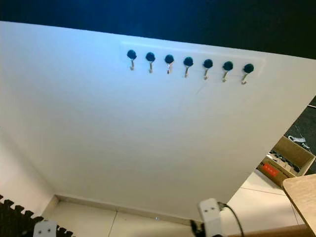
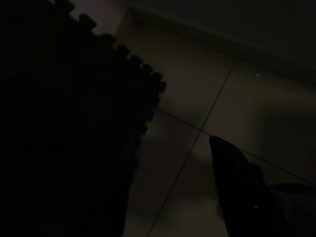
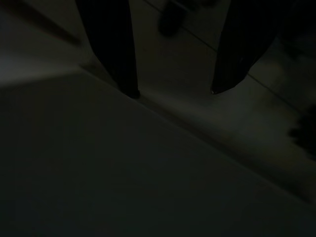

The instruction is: Hang keys on a hook

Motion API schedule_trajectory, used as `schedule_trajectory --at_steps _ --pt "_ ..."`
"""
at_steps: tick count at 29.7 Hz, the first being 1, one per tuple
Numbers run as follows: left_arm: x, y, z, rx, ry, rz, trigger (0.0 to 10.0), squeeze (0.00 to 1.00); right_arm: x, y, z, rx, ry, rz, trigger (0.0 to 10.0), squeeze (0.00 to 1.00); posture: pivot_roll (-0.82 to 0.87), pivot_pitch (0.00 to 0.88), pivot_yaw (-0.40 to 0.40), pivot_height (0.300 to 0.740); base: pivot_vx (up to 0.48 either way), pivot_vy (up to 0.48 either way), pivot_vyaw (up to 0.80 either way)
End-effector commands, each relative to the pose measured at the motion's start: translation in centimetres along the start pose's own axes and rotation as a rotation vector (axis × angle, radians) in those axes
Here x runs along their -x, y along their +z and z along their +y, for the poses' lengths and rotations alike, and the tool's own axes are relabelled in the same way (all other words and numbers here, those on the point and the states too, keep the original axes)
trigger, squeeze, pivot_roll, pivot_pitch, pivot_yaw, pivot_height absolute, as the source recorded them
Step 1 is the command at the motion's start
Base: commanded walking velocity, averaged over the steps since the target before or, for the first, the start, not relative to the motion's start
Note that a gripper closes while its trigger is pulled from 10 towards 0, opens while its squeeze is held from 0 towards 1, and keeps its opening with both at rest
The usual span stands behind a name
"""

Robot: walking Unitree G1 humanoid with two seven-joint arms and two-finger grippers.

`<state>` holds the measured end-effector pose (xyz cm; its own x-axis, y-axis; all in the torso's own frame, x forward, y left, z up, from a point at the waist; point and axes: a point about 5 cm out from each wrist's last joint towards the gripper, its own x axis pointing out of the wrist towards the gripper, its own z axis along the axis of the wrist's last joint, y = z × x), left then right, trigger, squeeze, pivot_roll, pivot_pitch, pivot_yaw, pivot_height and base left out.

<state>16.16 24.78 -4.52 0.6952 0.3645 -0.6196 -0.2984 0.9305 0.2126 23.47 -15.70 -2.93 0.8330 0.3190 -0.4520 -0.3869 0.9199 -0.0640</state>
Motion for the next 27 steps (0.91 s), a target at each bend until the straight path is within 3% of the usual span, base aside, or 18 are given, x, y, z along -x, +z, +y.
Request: schedule_trajectory --at_steps 1,5,10,20,27 --pt "0.2 -0.2 -0.6 -0.041 -0.007 -0.022 10.0 0.0 0.3 -0.7 -0.1 -0.002 0.011 0.019 10.0 0.0 0.15 0.129 -0.073 0.74 0.0 0.0 0.0" --pt "0.1 0.3 -1.4 -0.104 -0.028 -0.067 10.0 0.0 0.3 -0.9 0.0 -0.006 0.007 0.025 10.0 0.0 0.16 0.128 -0.069 0.74 0.0 0.0 0.0" --pt "-0.1 0.7 -1.8 -0.175 -0.055 -0.118 10.0 0.0 0.5 -1.5 -0.3 -0.095 -0.059 0.039 10.0 0.0 0.16 0.124 -0.043 0.74 0.0 0.0 0.0" --pt "-1.4 2.9 0.0 -0.287 -0.081 -0.174 10.0 0.0 1.1 -3.4 0.8 -0.143 -0.124 0.091 10.0 0.0 0.17 0.116 0.079 0.74 0.0 0.0 0.0" --pt "-2.2 4.4 0.6 -0.295 -0.08 -0.199 10.0 0.0 1.1 -3.6 1.1 -0.16 -0.151 0.101 10.0 0.0 0.15 0.104 0.083 0.74 0.0 0.0 0.0"
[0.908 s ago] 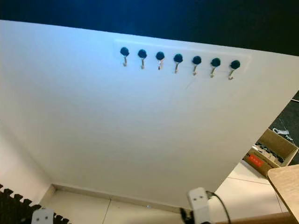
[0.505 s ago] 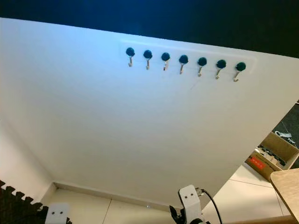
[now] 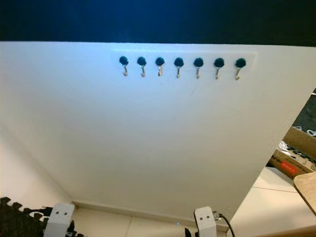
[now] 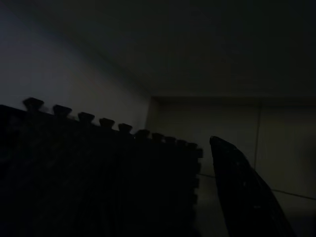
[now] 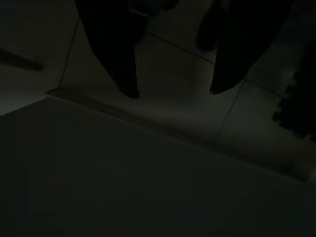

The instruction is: Hang keys on a hook

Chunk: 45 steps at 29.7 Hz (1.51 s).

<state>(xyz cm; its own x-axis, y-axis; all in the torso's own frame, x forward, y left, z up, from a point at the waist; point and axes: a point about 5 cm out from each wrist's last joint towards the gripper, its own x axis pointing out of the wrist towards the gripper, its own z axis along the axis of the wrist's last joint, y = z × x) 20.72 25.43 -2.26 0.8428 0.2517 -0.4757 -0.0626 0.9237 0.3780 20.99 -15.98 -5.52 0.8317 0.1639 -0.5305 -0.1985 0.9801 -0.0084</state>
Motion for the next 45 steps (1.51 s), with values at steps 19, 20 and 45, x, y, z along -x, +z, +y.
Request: schedule_trajectory --at_steps 19,20,45 --pt "-0.4 -0.3 -0.7 0.044 -0.007 0.022 10.0 0.0 -0.7 1.3 -0.8 0.005 -0.023 -0.028 10.0 0.0 0.17 0.088 0.051 0.74 0.0 0.0 0.0" --pt "-0.5 -0.3 -0.7 0.048 -0.004 0.021 10.0 0.0 -0.7 1.3 -0.7 0.006 -0.021 -0.026 10.0 0.0 0.17 0.088 0.051 0.74 0.0 0.0 0.0" --pt "-0.1 -0.6 -1.1 0.062 -0.009 0.02 10.0 0.0 -1.0 1.5 -0.1 0.021 0.01 -0.024 10.0 0.0 0.18 0.091 0.036 0.74 -0.141 0.0 0.0"
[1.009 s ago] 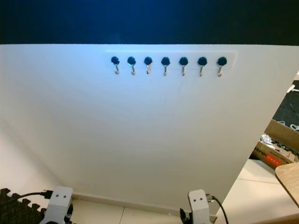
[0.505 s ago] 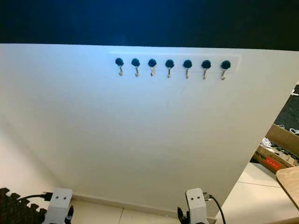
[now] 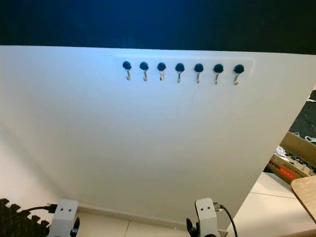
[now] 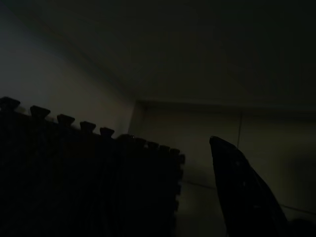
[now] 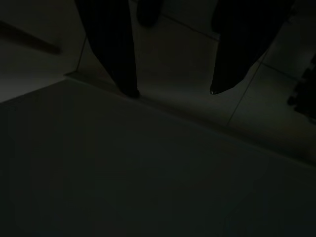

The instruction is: Hang keys on a hook

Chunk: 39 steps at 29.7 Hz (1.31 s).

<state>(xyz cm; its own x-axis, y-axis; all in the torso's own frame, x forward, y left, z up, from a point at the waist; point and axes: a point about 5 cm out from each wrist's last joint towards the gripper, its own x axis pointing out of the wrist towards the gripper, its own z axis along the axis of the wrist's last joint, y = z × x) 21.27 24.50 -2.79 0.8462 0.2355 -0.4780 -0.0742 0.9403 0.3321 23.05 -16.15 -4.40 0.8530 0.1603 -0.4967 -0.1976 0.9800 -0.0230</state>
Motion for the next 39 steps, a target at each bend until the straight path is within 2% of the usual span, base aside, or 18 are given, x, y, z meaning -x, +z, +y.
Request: schedule_trajectory --at_steps 1,39 --pt "0.38 -0.77 0.02 0.014 0.007 0.024 10.0 0.0 0.15 -0.47 0.45 0.008 0.019 0.015 10.0 0.0 0.18 0.091 0.037 0.74 -0.371 0.0 0.0" --pt "0.74 -1.05 0.2 0.013 0.016 0.026 10.0 0.0 0.05 -0.41 0.69 0.013 0.036 0.018 10.0 0.0 0.2 0.099 0.032 0.74 -0.366 0.0 0.0"
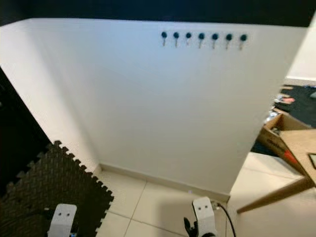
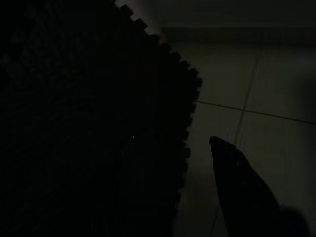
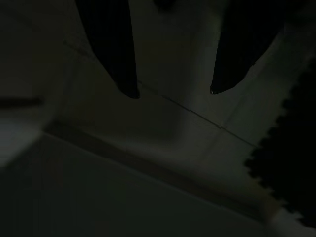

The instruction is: Hang keys on a hook

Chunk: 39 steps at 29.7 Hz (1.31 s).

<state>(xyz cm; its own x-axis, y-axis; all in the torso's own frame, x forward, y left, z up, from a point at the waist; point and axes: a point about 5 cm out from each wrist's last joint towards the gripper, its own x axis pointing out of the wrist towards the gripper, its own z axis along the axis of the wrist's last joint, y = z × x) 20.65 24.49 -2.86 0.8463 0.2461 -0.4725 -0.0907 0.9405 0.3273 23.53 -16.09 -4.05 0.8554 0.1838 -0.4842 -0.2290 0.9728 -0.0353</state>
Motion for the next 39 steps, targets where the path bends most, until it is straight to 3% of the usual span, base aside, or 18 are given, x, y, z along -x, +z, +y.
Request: schedule_trajectory --at_steps 1,23,39 --pt "0.25 -0.67 0.19 0.0 0.005 0.028 10.0 0.0 0.29 -0.93 0.77 -0.014 0.014 0.033 10.0 0.0 0.2 0.099 0.032 0.74 -0.364 0.0 0.0" --pt "0.26 -0.7 0.3 -0.004 0.005 0.03 10.0 0.0 0.36 -1.14 0.91 -0.016 0.015 0.042 10.0 0.0 0.2 0.099 0.035 0.74 -0.342 0.0 0.0" --pt "0.32 -0.73 0.15 -0.007 0.006 0.03 10.0 0.0 0.37 -1.17 0.93 -0.015 0.016 0.043 10.0 0.0 0.21 0.103 0.035 0.74 0.0 0.0 0.0"
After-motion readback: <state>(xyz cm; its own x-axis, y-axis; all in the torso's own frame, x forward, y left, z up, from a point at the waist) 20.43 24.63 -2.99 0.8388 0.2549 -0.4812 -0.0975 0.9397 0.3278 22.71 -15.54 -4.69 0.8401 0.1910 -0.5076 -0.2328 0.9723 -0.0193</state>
